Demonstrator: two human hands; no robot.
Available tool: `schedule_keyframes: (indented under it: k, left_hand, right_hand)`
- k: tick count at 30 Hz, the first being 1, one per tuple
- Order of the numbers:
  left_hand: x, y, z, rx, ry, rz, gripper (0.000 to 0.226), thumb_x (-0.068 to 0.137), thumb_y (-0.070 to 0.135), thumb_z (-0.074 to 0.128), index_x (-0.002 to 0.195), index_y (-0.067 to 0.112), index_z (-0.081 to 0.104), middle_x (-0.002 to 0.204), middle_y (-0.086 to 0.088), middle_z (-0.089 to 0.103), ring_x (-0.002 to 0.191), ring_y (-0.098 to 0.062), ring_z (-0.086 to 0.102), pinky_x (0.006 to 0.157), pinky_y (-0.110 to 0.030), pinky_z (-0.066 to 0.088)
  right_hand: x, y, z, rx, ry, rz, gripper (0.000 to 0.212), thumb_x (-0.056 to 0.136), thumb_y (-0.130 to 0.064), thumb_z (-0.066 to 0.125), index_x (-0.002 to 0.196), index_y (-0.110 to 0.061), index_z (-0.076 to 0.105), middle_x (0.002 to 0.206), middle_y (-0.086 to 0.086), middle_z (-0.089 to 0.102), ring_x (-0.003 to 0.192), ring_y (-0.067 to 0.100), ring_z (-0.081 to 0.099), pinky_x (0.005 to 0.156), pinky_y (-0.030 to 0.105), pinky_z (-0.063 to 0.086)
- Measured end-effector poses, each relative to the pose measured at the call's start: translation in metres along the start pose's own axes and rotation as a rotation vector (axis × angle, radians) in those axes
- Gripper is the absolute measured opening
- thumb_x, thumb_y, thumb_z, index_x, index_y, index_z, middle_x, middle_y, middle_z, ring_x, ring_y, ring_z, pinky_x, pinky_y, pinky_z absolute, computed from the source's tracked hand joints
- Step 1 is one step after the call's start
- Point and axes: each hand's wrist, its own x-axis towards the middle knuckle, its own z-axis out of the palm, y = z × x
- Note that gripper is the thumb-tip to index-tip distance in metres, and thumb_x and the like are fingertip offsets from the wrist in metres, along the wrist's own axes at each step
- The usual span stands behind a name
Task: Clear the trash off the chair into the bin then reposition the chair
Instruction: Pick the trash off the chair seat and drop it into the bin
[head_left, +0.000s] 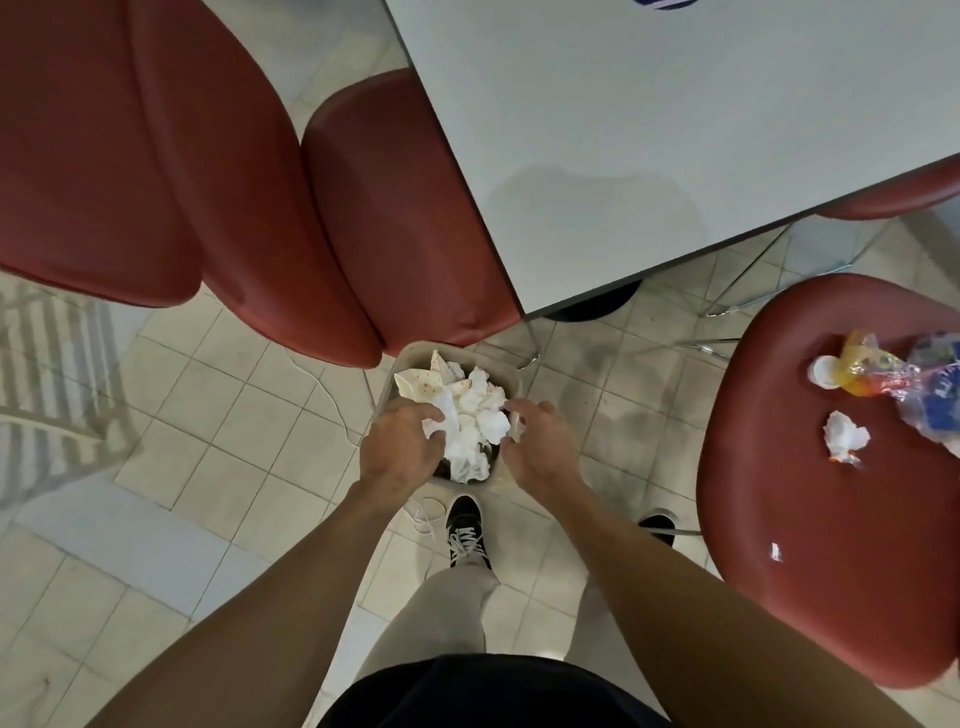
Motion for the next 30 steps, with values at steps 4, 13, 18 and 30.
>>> schedule_keyframes:
  k: [4,13,18,30]
  left_hand:
    - [0.004,0.032,0.011,0.042,-0.034,0.044,0.022,0.084,0.028,0.065,0.107,0.030,0.067,0.124,0.001,0.057,0.097,-0.021,0.062,0.082,-0.032,0.049]
    - [0.003,0.131,0.050,0.116,-0.101,0.184,0.017,0.084,0.026,0.062,0.099,0.030,0.069,0.113,0.001,0.061,0.102,-0.024,0.060,0.082,-0.033,0.048]
    - [0.005,0.193,0.084,0.186,-0.160,0.312,0.023,0.085,0.031,0.062,0.108,0.030,0.065,0.116,0.001,0.060,0.101,-0.024,0.061,0.084,-0.038,0.051]
    - [-0.010,0.371,0.197,0.316,-0.286,0.596,0.033,0.090,0.028,0.059,0.123,0.031,0.059,0.126,0.007,0.057,0.113,-0.018,0.055,0.088,-0.032,0.042]
  right_hand:
    - [0.002,0.021,-0.020,0.034,0.023,0.023,0.054,0.084,-0.011,0.060,0.136,-0.022,0.049,0.126,0.008,0.051,0.108,0.025,0.055,0.088,0.033,0.049]
    - [-0.003,0.097,-0.082,0.169,0.120,0.109,0.053,0.087,-0.014,0.062,0.137,-0.022,0.046,0.131,0.008,0.045,0.106,0.024,0.058,0.092,0.029,0.049]
    - [-0.004,0.150,-0.125,0.196,0.145,0.204,0.053,0.087,-0.017,0.059,0.138,-0.020,0.043,0.134,0.008,0.042,0.104,0.027,0.060,0.094,0.036,0.050]
    - [-0.007,0.323,-0.247,0.259,0.402,0.442,0.055,0.083,-0.013,0.060,0.136,-0.017,0.047,0.133,0.007,0.046,0.114,0.029,0.055,0.091,0.038,0.048]
